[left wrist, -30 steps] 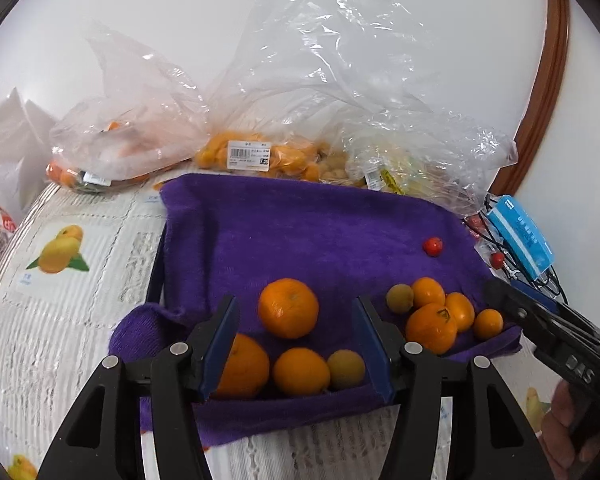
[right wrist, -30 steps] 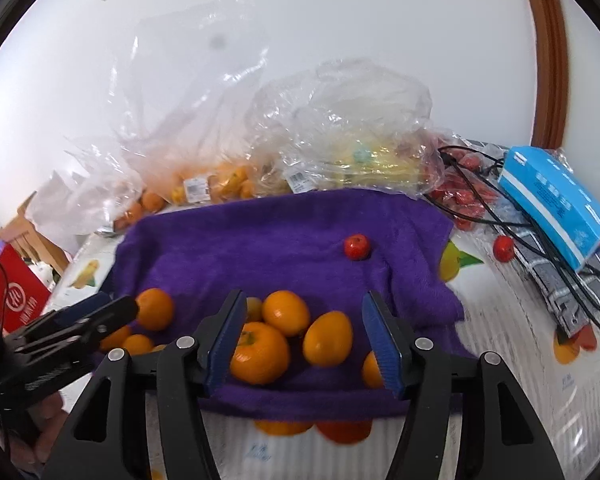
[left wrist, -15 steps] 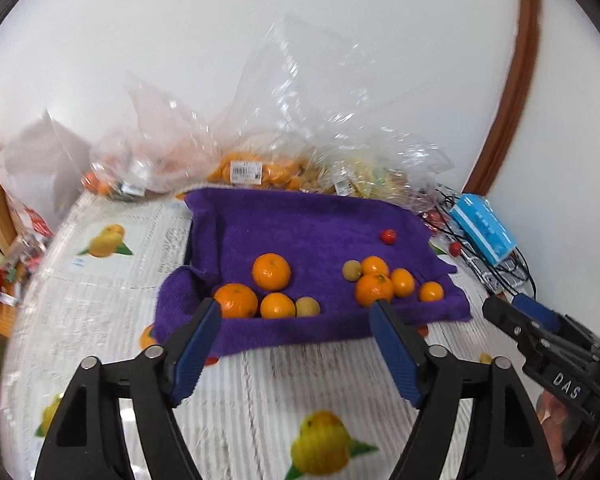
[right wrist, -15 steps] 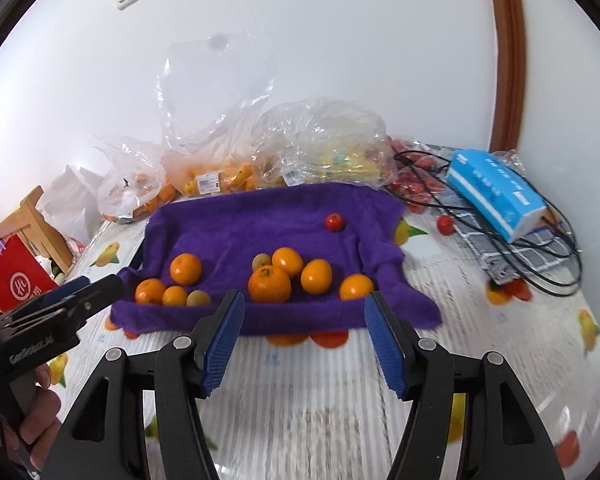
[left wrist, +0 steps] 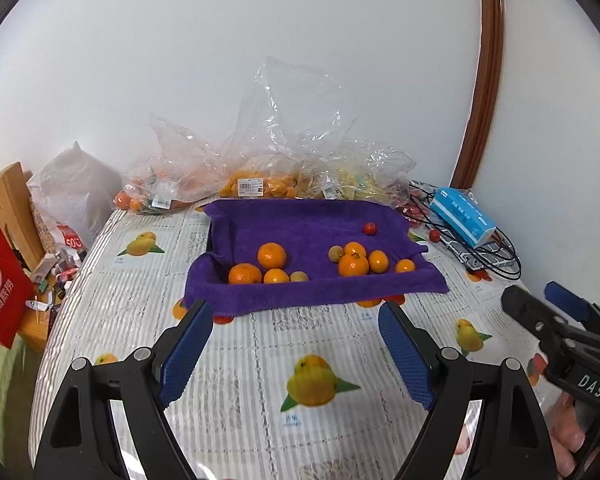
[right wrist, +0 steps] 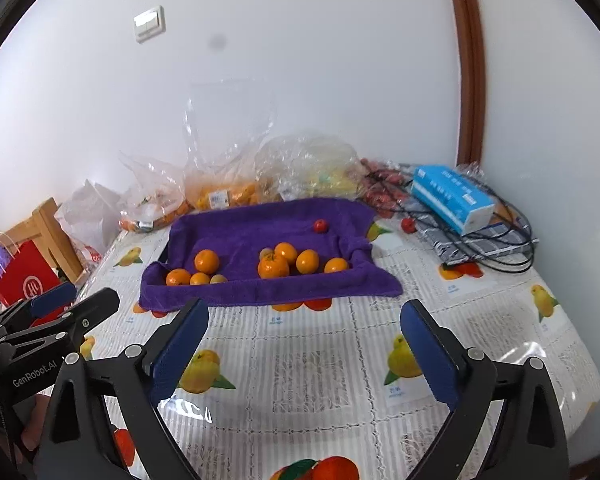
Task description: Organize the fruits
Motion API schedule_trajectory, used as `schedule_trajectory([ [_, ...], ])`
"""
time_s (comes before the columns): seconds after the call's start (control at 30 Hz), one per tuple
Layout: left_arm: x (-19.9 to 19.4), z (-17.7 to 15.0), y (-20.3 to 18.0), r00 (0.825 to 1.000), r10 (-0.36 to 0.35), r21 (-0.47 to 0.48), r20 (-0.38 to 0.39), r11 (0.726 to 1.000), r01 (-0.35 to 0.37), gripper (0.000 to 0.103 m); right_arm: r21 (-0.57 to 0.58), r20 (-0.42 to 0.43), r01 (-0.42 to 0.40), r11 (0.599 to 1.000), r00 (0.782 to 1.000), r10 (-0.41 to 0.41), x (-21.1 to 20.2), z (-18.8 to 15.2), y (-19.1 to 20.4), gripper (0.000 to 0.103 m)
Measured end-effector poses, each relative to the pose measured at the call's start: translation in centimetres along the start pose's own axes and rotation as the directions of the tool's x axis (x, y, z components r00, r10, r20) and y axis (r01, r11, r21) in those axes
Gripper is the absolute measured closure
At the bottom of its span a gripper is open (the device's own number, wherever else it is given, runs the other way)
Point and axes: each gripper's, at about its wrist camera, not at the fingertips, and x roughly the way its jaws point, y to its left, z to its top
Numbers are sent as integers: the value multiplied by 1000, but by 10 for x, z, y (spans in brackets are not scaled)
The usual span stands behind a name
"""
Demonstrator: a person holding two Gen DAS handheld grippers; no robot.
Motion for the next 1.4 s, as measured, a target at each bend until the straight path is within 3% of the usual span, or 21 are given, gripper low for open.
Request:
schedule_trajectory([
  [0.43, -22, -3, -1, 1000, 1, 6, 18, 1000, -1, 16, -2, 15, 35, 999, 999, -35, -30, -3, -1, 2],
  [1.4, -26, -2, 0, 1000, 5, 2, 27, 1000, -6, 16, -12, 5, 50, 999, 999, -50, -31, -6, 1, 2],
])
